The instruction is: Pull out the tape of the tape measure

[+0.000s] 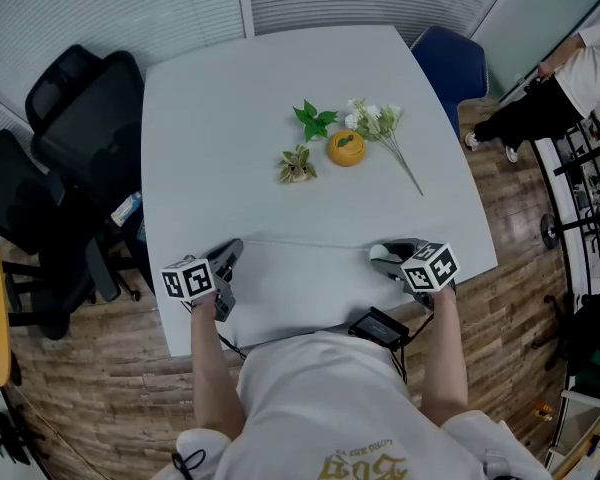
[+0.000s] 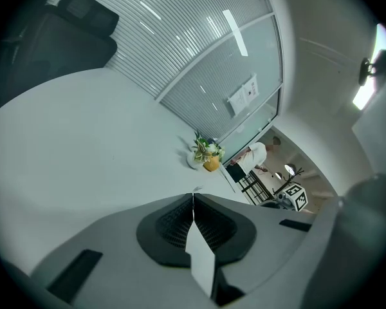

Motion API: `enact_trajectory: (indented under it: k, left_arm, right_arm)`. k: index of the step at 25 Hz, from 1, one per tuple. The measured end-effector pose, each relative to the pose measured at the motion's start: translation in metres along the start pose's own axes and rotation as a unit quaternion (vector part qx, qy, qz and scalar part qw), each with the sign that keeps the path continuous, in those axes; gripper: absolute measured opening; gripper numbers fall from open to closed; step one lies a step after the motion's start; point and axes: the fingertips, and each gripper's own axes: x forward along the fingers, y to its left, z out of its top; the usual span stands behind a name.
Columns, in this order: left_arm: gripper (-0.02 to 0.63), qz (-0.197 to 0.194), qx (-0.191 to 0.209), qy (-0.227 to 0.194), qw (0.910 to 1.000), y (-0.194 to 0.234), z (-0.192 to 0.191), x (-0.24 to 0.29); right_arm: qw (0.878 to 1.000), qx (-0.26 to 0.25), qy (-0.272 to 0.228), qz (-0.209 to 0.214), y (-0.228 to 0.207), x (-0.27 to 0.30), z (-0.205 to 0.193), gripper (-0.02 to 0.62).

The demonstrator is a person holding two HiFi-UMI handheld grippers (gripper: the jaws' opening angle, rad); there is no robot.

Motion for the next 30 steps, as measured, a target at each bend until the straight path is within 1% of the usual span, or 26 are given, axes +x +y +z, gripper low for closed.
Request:
enact_trajectory:
  k: [9,20,24,30]
  left_arm:
    - [0.009,0.005,-0.002,0.002,1.0000,0.001,0.000,0.002]
    - [0.009,0.023,-0.010,0.001,0.9997,0.011,0.000,-0.001]
    - [0.009,0.015,-0.011,0.000,0.9998,0.007,0.001,0.002]
    - [0.009,0.011,-0.011,0.013,0.9998,0.005,-0.003,0.009]
  right_arm:
    - [1.000,0.003,0.002,-0.002,-0.005,-0.004,-0.003,0.227]
    - [1.000,0.012,0.007,-0.007,-0.012,-0.007,-0.011,0.227]
    - [1.000,0.013,0.010,-0.007,-0.013,-0.005,-0.013,0.227]
    - [1.000,0.016,0.008,0.002,-0.012,-0.003,-0.012,0.227]
